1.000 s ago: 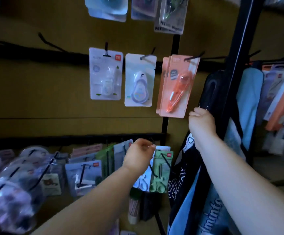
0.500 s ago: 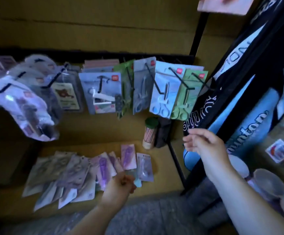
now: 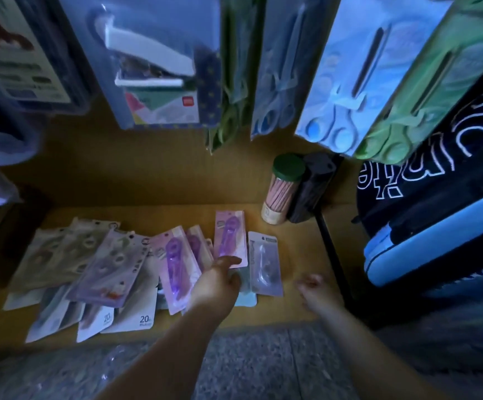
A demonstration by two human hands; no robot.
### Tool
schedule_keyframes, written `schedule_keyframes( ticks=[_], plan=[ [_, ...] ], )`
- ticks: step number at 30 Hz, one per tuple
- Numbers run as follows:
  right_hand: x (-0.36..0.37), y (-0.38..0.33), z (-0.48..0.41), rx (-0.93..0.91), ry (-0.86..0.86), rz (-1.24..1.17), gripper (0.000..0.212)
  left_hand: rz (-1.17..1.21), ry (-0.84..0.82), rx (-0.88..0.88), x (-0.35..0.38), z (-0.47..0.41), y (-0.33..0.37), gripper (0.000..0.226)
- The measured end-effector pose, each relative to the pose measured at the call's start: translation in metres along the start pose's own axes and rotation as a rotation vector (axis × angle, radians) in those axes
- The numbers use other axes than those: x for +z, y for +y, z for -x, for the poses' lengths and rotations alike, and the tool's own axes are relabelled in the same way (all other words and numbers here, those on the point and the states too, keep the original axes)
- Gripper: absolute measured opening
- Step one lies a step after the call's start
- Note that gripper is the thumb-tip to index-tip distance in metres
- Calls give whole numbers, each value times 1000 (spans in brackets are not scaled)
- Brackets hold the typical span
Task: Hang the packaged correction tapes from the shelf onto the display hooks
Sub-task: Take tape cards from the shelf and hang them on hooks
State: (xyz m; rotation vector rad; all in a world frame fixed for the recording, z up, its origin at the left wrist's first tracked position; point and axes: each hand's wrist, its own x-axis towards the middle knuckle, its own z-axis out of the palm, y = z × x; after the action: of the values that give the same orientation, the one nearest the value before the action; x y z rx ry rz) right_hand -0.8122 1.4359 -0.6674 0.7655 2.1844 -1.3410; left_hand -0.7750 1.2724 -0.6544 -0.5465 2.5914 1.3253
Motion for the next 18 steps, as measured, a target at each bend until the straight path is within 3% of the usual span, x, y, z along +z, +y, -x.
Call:
schedule_keyframes(
  ticks=[3, 8, 12, 18],
  plan=[
    [21, -1, -15, 2, -28, 12, 3, -304, -144, 123, 9, -17, -3, 49],
    [38, 0, -31, 33, -47, -12, 64, -675, -207, 133, 19, -25, -30, 60],
    [46, 0, -43, 42, -21, 17, 78, -719, -205, 141, 21, -28, -36, 63],
    [59, -2, -51, 57, -33, 13, 68, -727, -231, 142, 19, -25, -37, 64]
  ],
)
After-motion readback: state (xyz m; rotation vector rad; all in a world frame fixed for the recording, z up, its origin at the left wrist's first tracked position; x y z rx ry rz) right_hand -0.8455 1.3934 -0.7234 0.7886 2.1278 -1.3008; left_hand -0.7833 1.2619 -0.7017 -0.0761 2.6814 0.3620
